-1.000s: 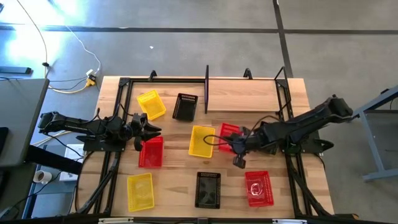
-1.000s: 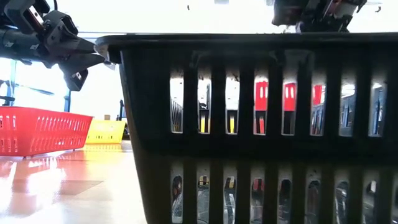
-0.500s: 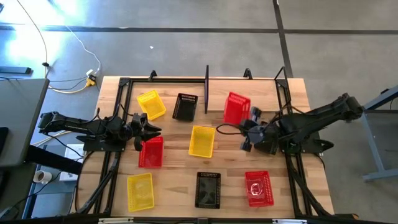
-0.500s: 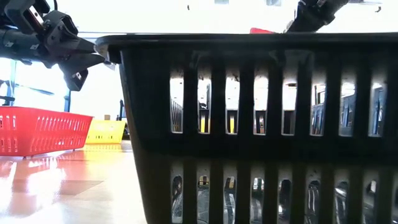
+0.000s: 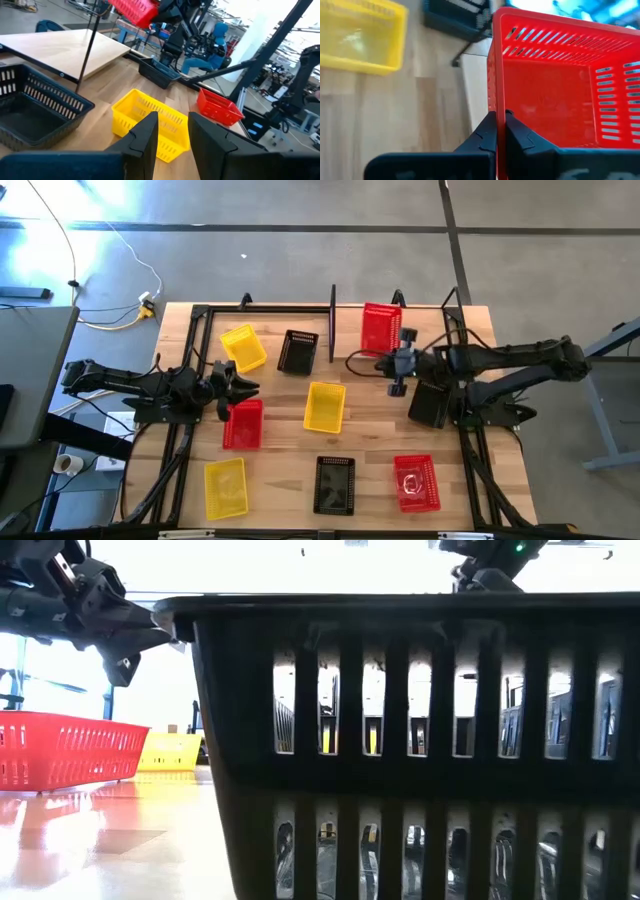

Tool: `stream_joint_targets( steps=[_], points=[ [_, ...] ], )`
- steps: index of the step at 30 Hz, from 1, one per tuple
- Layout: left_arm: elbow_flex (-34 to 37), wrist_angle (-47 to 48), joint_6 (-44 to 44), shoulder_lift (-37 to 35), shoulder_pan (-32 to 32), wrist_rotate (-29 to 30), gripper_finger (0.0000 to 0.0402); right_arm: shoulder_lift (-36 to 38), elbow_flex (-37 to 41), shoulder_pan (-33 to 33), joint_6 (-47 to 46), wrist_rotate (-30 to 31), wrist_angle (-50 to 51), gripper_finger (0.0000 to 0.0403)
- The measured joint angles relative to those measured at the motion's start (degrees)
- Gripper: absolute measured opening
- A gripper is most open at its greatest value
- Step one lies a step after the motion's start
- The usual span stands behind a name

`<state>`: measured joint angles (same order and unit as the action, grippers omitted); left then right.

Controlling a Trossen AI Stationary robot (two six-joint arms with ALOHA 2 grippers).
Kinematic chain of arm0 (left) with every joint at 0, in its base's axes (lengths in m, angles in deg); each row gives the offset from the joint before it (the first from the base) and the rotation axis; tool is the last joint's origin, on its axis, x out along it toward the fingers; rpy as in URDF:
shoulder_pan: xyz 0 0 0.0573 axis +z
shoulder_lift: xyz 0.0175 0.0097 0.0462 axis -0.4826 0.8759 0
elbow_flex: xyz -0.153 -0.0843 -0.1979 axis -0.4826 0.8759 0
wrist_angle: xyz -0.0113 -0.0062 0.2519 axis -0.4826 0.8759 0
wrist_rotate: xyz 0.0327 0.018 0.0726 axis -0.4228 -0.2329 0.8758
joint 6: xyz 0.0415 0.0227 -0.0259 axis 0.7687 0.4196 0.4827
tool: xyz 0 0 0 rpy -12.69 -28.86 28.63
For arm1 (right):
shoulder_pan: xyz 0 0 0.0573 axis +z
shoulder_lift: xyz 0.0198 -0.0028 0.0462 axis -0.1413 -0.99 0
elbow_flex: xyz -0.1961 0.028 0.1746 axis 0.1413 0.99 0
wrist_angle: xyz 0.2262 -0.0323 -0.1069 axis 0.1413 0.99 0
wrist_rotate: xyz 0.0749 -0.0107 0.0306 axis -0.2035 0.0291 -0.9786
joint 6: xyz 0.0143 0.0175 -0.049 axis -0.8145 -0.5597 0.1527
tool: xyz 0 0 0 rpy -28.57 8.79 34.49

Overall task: Stack baskets on shelf by color
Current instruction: Put the middle red bin on the shelf

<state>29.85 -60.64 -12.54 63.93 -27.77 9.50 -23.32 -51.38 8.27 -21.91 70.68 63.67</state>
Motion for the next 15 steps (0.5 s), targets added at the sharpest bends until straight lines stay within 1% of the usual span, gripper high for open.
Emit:
stream_joint_targets(
  steps=[2, 5, 8, 11, 15],
  points=[
    [0.00, 0.00, 0.02, 0.02, 0.02, 0.40, 0.0097, -0.76, 0.00, -3.23, 3.64, -4.59, -1.37, 0.0000],
    [-0.01, 0.00, 0.01, 0.02, 0.01, 0.86, 0.0097, -2.26, 0.00, -7.91, 7.17, -7.17, -4.44, 0.0000],
    [0.00, 0.02, 0.00, 0.02, 0.02, 1.77, 0.0097, -4.28, 0.00, -11.85, 8.88, -11.30, -6.86, 0.0000],
    [0.00, 0.03, 0.00, 0.02, 0.02, 2.07, 0.0097, -6.80, 0.00, -14.27, 11.40, -15.49, -9.07, 0.0000],
    [-0.02, 0.04, 0.00, 0.02, 0.00, 2.07, 0.0097, -10.85, 0.00, -16.11, 12.83, -17.96, -11.33, 0.0000]
  ],
)
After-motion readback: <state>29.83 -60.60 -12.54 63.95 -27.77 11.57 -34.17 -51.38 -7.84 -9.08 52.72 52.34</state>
